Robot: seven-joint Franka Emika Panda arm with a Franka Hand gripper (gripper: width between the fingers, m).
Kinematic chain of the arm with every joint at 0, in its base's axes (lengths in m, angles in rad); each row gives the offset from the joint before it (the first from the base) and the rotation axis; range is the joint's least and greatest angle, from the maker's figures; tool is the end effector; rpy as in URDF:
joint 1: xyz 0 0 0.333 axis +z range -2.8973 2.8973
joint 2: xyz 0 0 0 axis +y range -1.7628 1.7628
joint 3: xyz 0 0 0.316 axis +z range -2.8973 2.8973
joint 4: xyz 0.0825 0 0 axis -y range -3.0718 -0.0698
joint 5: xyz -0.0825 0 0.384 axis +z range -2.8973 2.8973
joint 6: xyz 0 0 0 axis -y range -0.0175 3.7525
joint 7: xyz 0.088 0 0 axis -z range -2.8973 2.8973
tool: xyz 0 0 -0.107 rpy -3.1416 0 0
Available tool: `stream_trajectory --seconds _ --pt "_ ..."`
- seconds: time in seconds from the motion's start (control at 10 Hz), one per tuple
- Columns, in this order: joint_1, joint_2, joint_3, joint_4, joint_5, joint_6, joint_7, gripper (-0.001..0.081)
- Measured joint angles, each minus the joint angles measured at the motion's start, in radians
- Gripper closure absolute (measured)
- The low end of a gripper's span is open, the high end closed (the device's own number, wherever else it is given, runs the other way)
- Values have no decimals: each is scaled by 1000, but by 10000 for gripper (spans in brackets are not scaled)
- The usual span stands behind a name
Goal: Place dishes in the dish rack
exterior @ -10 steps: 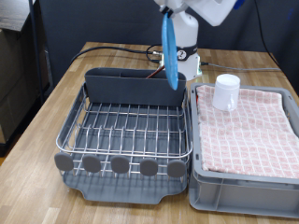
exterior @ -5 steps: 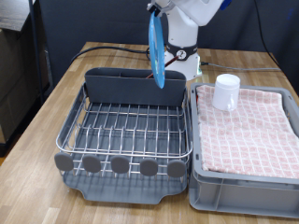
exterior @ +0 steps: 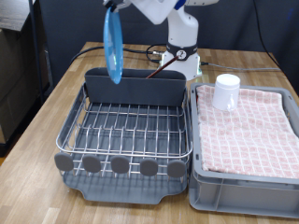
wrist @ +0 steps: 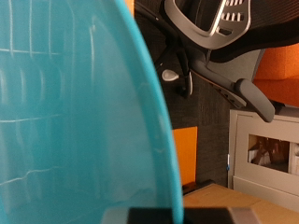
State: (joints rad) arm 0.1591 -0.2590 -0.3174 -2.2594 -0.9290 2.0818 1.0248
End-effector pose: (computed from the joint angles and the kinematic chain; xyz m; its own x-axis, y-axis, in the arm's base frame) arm 0.4759 -0.1242 0.4837 0.7068 -0.4617 0.5360 -0.6970 -0.5844 0.4156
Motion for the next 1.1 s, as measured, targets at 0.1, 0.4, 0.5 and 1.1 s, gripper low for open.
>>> stream_trajectory --seconds 0.1,0.4,0.5,1.1 --pt "-15 1 -33 -6 -5 47 -23 787" --pt "-28 22 -112 -24 -6 184 -95 788" --pt "-28 22 -110 -24 -6 173 -92 788" --pt "-26 106 -133 -28 50 297 -72 788"
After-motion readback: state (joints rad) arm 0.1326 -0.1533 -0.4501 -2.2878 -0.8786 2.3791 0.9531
